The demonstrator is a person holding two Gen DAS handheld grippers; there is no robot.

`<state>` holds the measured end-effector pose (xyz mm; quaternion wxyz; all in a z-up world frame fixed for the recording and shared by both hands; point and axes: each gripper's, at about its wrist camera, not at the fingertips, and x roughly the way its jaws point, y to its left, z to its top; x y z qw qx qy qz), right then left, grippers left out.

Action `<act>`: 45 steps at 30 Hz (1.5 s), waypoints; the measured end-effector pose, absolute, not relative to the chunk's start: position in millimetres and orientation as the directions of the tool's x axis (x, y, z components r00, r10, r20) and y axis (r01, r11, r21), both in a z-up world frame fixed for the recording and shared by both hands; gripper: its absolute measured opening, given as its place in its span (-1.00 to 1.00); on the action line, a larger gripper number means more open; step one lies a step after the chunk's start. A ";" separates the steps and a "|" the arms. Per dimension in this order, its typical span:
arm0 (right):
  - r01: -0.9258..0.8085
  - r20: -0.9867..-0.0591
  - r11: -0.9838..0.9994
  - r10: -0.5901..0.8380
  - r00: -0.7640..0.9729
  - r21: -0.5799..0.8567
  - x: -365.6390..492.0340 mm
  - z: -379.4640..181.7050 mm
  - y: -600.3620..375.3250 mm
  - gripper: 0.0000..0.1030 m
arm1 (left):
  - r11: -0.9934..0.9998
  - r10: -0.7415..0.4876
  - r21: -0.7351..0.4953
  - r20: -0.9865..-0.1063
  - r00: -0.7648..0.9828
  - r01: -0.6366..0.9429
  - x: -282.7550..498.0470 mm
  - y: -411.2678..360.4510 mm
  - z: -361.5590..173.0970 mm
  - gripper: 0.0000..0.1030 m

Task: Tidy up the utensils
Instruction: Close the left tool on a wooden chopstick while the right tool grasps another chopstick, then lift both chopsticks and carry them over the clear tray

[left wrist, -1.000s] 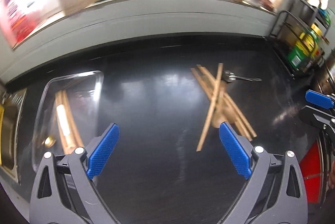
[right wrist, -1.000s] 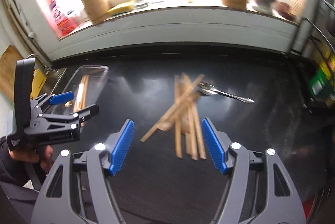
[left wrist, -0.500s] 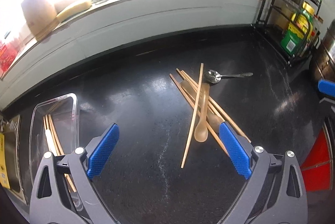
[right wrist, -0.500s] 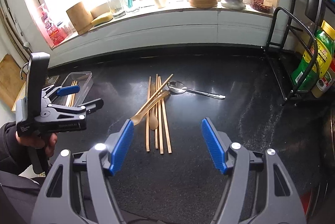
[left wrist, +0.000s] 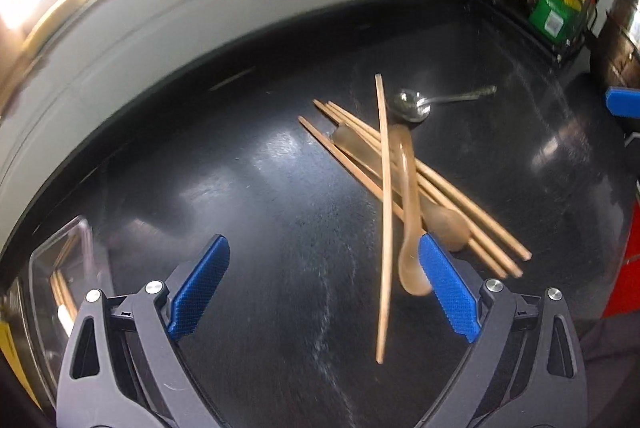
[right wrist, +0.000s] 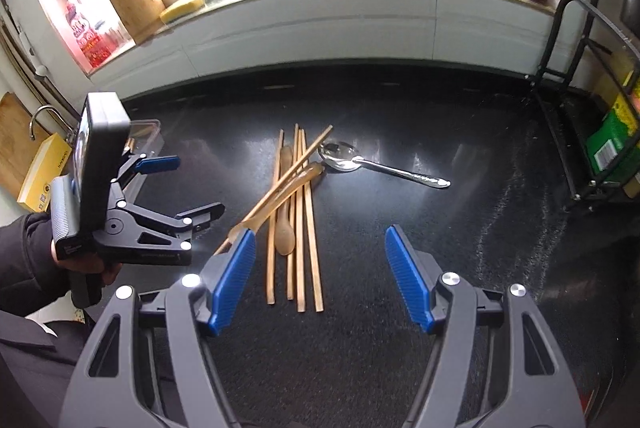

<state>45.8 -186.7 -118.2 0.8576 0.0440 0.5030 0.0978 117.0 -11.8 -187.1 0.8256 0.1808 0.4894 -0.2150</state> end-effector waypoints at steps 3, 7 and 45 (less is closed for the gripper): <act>-0.118 -0.878 0.978 0.206 0.431 0.172 63.7 -138.6 -187.1 0.28 | 0.817 -0.184 0.083 -0.900 0.395 0.570 131.4 -17.9 -202.4 0.76; -0.137 -0.907 0.977 0.205 0.367 0.166 83.7 -164.4 -182.3 0.23 | 0.796 -0.211 0.041 -0.916 0.340 0.604 145.4 -22.8 -215.3 0.70; -0.351 -0.927 0.936 0.135 0.351 0.003 130.0 -203.6 -134.8 -0.86 | 0.789 -0.267 0.046 -0.872 0.410 0.613 142.0 -29.5 -203.6 -0.89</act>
